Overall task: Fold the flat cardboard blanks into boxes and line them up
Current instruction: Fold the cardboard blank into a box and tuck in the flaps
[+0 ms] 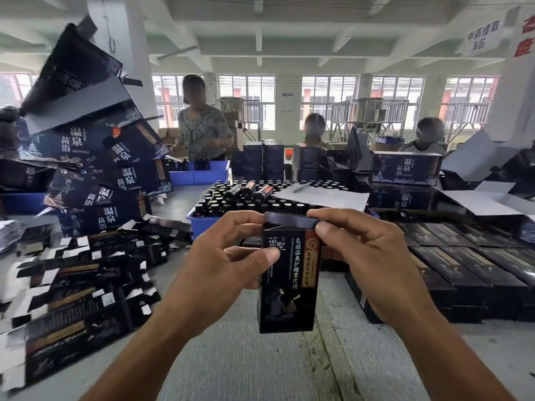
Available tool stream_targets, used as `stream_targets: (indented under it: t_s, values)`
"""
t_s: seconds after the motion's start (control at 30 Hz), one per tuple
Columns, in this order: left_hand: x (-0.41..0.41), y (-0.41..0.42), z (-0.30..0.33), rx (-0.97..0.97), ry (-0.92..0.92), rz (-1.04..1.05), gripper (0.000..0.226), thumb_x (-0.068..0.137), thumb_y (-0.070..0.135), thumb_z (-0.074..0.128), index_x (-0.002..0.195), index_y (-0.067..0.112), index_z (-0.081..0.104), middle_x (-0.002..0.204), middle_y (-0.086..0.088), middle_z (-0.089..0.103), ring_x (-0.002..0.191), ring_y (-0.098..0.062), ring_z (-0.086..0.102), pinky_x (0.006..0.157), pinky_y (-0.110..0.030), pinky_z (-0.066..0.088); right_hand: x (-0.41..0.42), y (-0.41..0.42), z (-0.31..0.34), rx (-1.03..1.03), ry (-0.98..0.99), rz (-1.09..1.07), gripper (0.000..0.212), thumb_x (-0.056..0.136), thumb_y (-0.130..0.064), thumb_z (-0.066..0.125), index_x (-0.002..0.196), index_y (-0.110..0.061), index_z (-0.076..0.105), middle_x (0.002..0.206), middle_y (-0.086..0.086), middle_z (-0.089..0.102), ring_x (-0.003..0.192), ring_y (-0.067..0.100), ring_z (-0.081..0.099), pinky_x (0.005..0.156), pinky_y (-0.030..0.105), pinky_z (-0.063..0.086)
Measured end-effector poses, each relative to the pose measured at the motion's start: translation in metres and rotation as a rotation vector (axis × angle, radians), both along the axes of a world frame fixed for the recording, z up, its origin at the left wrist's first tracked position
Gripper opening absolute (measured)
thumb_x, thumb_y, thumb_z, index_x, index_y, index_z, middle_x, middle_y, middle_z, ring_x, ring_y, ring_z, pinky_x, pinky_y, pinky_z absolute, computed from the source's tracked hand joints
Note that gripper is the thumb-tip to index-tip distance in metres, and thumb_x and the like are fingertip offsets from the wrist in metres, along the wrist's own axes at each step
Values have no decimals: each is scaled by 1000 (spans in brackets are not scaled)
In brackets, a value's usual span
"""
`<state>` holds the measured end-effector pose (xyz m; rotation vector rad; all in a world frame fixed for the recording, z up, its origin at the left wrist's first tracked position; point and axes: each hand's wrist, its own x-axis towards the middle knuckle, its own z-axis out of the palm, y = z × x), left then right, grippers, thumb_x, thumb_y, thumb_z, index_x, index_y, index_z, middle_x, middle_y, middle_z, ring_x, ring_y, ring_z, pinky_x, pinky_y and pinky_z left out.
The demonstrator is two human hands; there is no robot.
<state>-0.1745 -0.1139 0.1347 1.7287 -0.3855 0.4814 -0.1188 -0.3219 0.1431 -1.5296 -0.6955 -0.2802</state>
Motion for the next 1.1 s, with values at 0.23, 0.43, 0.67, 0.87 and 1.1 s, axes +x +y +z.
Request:
stream_targets:
  t_s: [0.23,0.43,0.67,0.87,1.1]
  values:
    - [0,-3,1,-47,2,22,33,73,33,76,101,45,64,110,11,74,87,-19,75,64,-28,59,-4,0,1,-113,-54,-45,17,96,-24,64,100,-38,74,96,-23,74,91,-7,68,70,3,47]
    - [-3,-6,1,-17,-11,28,47,78,37,73,117,59,55,112,16,72,89,-19,75,63,-27,59,-3,1,1,-98,-82,-47,14,96,-25,63,100,-32,73,90,-20,74,85,-2,70,68,7,50]
    - [-4,-9,-1,92,-56,50,35,82,41,63,112,59,60,115,21,69,91,-13,74,64,-27,59,-2,2,-1,-110,-106,-71,13,96,-28,61,101,-31,72,91,-17,74,85,1,70,69,9,51]
    - [1,-6,-6,58,-77,82,28,81,39,66,108,50,65,111,16,72,88,-17,75,64,-33,63,-2,6,-5,-117,-112,-96,15,94,-38,60,106,-38,69,96,-23,71,90,-4,67,68,7,50]
    - [16,8,-7,-153,-71,325,21,89,27,68,104,40,62,104,-7,70,78,-17,75,60,-33,62,-16,34,-28,-632,-243,-265,49,84,-62,62,125,-49,37,130,-23,43,111,-3,49,95,27,46]
